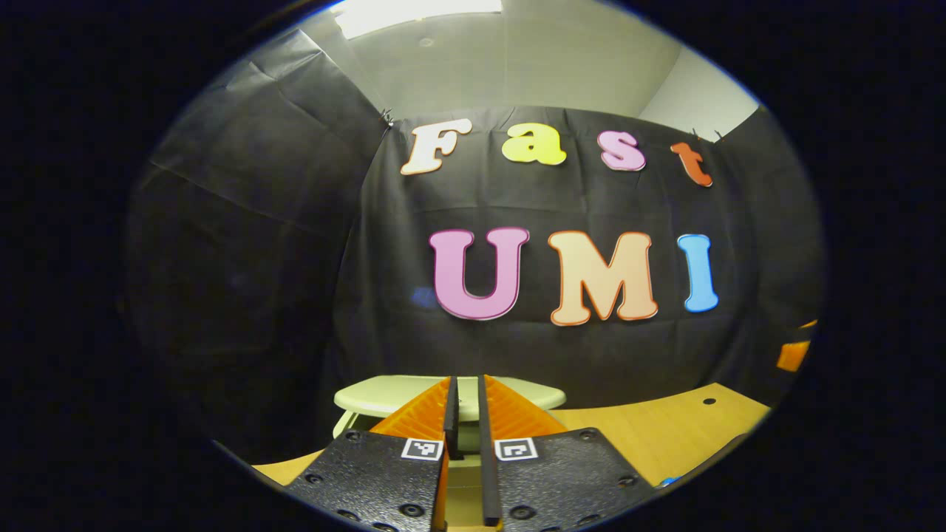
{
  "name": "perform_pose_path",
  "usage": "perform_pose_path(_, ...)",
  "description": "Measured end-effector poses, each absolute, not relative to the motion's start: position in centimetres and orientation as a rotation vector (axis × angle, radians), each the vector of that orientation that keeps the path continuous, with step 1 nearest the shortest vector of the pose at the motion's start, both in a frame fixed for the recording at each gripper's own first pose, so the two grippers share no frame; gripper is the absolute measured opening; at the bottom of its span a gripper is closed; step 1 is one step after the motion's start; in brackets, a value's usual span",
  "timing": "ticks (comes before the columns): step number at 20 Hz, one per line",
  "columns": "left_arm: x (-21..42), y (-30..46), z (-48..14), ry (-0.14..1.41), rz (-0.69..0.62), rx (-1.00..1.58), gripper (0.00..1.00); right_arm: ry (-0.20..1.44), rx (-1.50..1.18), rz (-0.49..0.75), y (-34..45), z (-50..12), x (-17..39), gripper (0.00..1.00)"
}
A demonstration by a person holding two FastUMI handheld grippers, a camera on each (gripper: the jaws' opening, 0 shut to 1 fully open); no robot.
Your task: Press the lid of the desktop garbage bin to open it, pick up the crumpled paper on the desktop and throw it into the bin, then pick up the pop can on the desktop and drop it into the bin, and finally close the garbage bin lid.
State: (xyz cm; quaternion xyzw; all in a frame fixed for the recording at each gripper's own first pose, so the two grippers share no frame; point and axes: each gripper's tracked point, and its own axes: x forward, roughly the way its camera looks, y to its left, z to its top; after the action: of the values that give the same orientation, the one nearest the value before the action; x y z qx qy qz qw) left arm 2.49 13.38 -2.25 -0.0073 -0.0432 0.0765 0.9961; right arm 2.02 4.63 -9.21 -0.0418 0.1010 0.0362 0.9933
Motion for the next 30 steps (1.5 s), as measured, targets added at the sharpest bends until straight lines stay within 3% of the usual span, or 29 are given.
perform_pose_path(4,1.6,10.7,-1.4,-0.061,0.105,-0.053,0.60,0.279,-0.107,0.106,3.9,-13.1,2.1,0.98)
perform_pose_path(8,-0.2,8.9,-0.1,-0.083,0.099,-0.029,0.87,0.395,-0.164,0.139,3.3,-19.0,2.1,0.99)
perform_pose_path(11,-1.5,7.7,0.9,-0.103,0.092,-0.016,0.93,0.496,-0.202,0.166,2.8,-24.2,1.6,0.99)
perform_pose_path(20,-4.6,7.7,2.7,-0.117,0.124,0.061,0.92,0.769,-0.260,0.224,2.4,-37.2,-0.6,1.00)
perform_pose_path(26,-5.6,8.9,2.8,-0.103,0.153,0.087,0.93,0.871,-0.250,0.224,2.3,-41.7,-1.2,1.00)
perform_pose_path(28,-5.8,9.5,2.9,-0.100,0.164,0.101,0.93,0.910,-0.237,0.232,2.7,-42.8,-1.4,0.93)
perform_pose_path(30,-5.9,9.8,2.8,-0.098,0.171,0.102,0.93,0.937,-0.191,0.251,3.4,-43.3,-1.9,0.74)
